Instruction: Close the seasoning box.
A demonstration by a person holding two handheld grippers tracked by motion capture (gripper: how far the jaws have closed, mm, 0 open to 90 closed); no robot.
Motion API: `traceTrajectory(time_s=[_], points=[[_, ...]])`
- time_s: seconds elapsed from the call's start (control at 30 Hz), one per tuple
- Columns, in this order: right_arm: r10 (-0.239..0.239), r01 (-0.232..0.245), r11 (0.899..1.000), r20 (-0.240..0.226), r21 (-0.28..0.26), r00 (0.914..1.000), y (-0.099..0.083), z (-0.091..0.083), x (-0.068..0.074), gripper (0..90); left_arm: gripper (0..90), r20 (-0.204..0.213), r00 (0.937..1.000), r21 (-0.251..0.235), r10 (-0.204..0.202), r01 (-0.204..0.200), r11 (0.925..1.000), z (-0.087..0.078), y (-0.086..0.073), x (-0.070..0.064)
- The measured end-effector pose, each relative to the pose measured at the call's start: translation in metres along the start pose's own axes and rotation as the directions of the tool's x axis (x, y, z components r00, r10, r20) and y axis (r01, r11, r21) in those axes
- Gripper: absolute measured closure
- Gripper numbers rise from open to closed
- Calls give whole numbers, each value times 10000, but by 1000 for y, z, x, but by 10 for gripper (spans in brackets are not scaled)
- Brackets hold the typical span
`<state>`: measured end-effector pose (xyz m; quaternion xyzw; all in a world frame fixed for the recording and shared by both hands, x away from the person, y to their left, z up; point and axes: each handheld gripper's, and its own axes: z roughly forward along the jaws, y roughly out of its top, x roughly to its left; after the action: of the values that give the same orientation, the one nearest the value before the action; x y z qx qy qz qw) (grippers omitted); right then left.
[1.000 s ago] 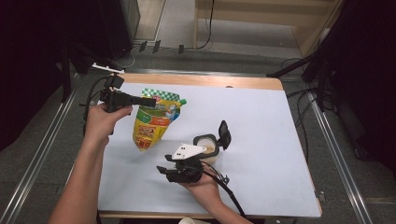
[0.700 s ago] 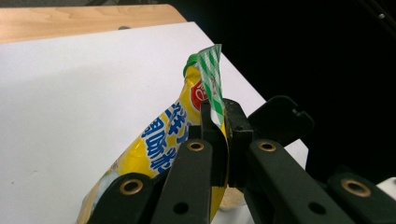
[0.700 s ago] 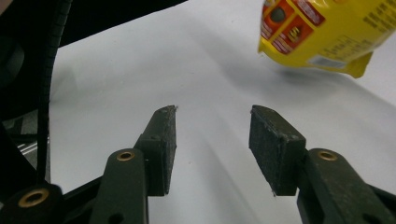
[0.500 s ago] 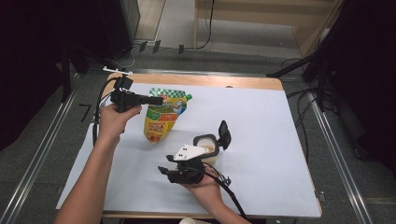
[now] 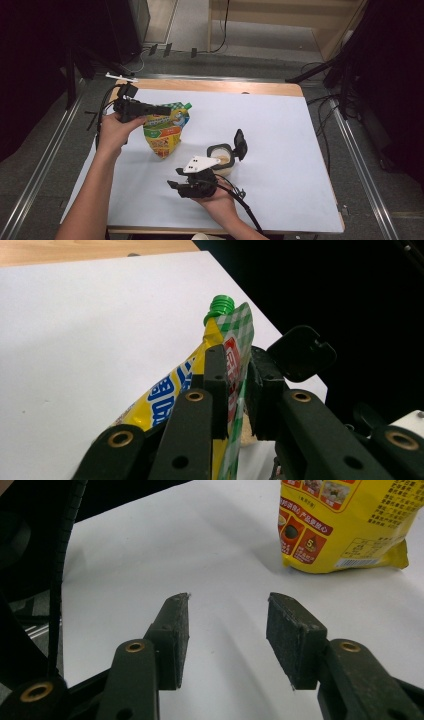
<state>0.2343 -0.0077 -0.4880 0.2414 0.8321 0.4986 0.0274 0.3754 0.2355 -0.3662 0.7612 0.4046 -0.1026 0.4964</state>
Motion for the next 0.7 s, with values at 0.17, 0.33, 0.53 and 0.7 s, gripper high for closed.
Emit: traceTrajectory(time_s=[0.17, 0.33, 0.53, 0.7], points=[[-39, 39, 10000, -65, -22, 10000, 1, 1, 0, 531, 787, -106, 9999, -23, -45, 45, 10000, -2, -1, -1], [48, -44, 9997, -222, 220, 9997, 3, 3, 1, 531, 752, -209, 9998, -73, -9, 8, 10000, -7, -2, -4], [109, -91, 9992, -462, 383, 9989, 7, 2, 3, 531, 710, -377, 9993, -170, 4, -10, 9999, -16, 1, -11], [81, -61, 9991, -511, 408, 9987, 9, 0, 3, 532, 692, -400, 9992, -160, 17, -23, 9999, -20, 2, -16]])
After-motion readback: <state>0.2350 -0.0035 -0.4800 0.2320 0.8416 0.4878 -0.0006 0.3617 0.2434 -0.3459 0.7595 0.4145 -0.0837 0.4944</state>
